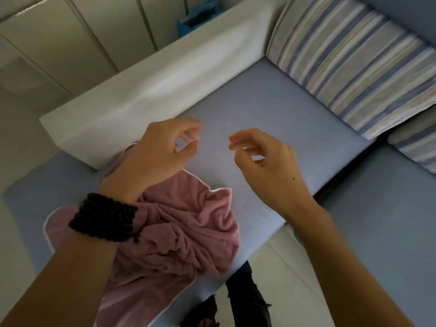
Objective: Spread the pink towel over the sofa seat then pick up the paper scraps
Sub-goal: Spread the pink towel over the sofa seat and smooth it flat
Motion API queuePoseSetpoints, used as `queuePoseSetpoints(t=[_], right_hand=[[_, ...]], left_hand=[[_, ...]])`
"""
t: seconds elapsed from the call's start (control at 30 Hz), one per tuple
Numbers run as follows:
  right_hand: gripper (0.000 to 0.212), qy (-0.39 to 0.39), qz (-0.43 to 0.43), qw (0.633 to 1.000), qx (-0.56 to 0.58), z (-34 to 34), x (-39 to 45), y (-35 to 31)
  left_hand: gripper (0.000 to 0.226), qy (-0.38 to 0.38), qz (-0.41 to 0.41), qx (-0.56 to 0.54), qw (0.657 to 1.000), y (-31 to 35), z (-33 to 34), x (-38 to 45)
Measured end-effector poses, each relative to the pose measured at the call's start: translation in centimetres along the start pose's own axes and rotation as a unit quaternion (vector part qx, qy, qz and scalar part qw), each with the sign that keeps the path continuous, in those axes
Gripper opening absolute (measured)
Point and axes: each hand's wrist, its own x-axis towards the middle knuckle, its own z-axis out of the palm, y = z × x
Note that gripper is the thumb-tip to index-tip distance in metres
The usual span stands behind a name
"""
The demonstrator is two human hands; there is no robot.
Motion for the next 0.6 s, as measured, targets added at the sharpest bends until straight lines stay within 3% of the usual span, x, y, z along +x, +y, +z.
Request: queuePoseSetpoints(t=[0.33,0.47,0.6], right_hand=[[0.024,0.022,0.087,0.995,-0.035,10.5,1.8,15.7],[0.027,-0.001,0.145,0.986,-0.087,15.2,1.2,23.5],[0.057,-0.093,0.170,0.967,-0.167,19.1,1.8,30.1]], left_hand=[[0.032,-0.128,-0.005,-0.002,0.992,-13.9,13.9,0.8],[0.039,-0.157,-0.003,0.012,0.988,-20.3,19.8,0.0],[0.043,-0.178,0.015,0.113,0.977,-26.1,24.6,0.6]])
